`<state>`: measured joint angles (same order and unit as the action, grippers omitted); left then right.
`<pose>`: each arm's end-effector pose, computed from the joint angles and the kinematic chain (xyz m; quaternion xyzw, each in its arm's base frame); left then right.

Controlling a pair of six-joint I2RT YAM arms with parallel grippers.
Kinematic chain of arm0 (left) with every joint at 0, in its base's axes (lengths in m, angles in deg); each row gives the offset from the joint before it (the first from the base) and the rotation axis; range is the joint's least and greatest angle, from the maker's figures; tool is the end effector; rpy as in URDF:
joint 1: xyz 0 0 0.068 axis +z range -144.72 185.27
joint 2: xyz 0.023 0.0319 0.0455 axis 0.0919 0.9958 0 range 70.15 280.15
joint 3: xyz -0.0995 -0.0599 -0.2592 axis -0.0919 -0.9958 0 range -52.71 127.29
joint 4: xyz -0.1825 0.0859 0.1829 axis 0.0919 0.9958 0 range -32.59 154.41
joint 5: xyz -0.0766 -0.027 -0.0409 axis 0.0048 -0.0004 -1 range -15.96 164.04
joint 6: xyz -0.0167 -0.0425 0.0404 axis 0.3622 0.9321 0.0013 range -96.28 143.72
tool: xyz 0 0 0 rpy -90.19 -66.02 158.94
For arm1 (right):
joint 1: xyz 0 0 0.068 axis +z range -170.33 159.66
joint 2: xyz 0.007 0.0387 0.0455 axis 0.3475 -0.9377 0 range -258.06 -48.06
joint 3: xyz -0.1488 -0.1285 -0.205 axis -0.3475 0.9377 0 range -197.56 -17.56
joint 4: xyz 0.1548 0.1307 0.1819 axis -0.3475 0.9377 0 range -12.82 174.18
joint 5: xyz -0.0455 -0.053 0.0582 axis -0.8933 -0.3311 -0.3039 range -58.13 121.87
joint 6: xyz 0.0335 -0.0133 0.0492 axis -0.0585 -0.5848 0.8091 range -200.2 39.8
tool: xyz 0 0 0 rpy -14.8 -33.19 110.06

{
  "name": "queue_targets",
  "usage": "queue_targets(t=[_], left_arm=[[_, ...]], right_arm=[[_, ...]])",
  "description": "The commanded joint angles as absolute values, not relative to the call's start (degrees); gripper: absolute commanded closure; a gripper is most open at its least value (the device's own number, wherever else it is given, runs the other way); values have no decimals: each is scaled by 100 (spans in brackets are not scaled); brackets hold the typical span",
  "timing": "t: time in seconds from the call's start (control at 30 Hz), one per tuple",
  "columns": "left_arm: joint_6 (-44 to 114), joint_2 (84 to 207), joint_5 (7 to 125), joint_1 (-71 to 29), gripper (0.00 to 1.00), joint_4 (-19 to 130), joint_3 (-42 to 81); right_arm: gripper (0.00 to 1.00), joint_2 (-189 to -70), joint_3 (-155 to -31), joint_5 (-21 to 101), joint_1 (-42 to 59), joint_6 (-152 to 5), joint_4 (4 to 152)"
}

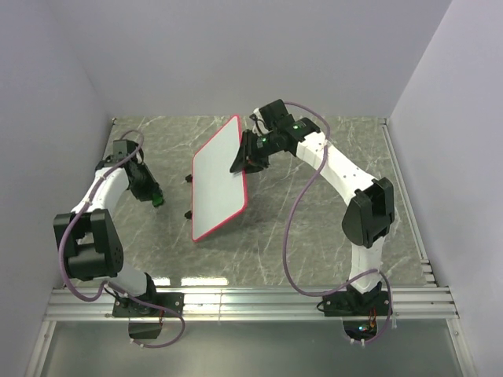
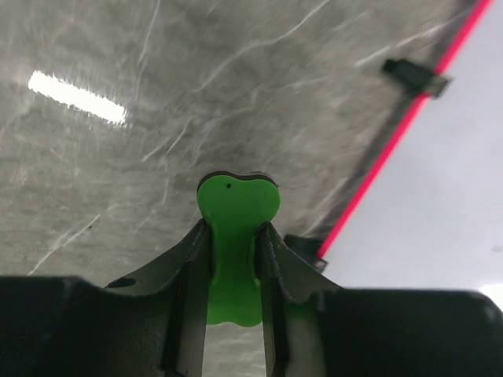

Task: Erase the whiteboard

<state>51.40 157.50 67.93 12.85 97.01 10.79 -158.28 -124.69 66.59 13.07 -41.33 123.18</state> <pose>0.3174 0.0372 0.2333 -0.2827 0.9299 -0.0911 0.2168 0.3595 0.2681 0.3339 -0.0615 0.8982 0.4225 0.1046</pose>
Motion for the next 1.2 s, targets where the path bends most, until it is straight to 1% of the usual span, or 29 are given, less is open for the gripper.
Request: queue_targets(t=[0.0,0.17,0.27,0.33,0.37,0.4,0.47,0.5,0.57,0.6,0.67,0.8,0.83,0.87,0.9,0.97,1.0,1.03,1.1,1.17], left_arm=[[5009,15619,6956,1283,100,9354,724],[4956,15707,7184,1283,100,9125,521],[4903,15838,7386,1283,99,9081,529],[4903,15926,7386,1283,88,9081,556],[4921,16014,7569,1283,85,9064,573],[4930,16058,7588,1283,80,9046,582],[4947,16164,7702,1283,74,9002,556],[4965,16190,7738,1292,68,8976,547],[4974,16252,7834,1283,59,8941,486],[4982,16270,7870,1283,54,8888,442],[4982,16305,7922,1283,49,8844,398],[5009,16305,7993,1283,29,8800,327],[5017,16288,8010,1283,26,8809,319],[5018,16235,8002,1292,22,8817,310],[5026,16209,8028,1283,17,8835,310],[5061,16042,8046,1292,11,8966,388],[5079,15963,8046,1283,4,9036,441],[5088,15866,8054,1283,1,9098,598],[5079,15550,7915,1283,1,9292,940],[5166,15111,7520,1266,0,9284,1152]], right_arm=[[64,-15820,-12672,6808,1333,-4039,12315],[63,-15530,-12137,6834,1333,-4012,12069],[60,-15389,-12013,6834,1333,-4038,12051],[56,-15310,-11977,6808,1324,-4065,12104],[54,-15283,-11951,6799,1324,-4108,12130],[48,-15257,-11942,6782,1324,-4126,12156],[44,-15169,-11890,6738,1324,-4144,12192],[39,-15099,-11863,6738,1307,-4161,12192],[35,-15037,-11845,6711,1298,-4170,12236],[32,-14985,-11863,6694,1280,-4196,12271],[29,-14923,-11942,6589,1254,-4301,12437],[22,-14695,-12074,6404,1175,-4495,12745],[21,-14651,-12100,6360,1122,-4513,12859],[19,-14589,-12109,6325,1087,-4583,12903],[18,-14467,-12109,6246,1061,-4610,12939],[17,-14343,-12109,6123,973,-4715,13097],[17,-14195,-12100,5974,946,-4767,13141],[17,-14098,-12100,5860,937,-4812,13202],[17,-13756,-12039,5579,911,-4935,13203],[17,-13395,-11812,4938,920,-4927,12984]])
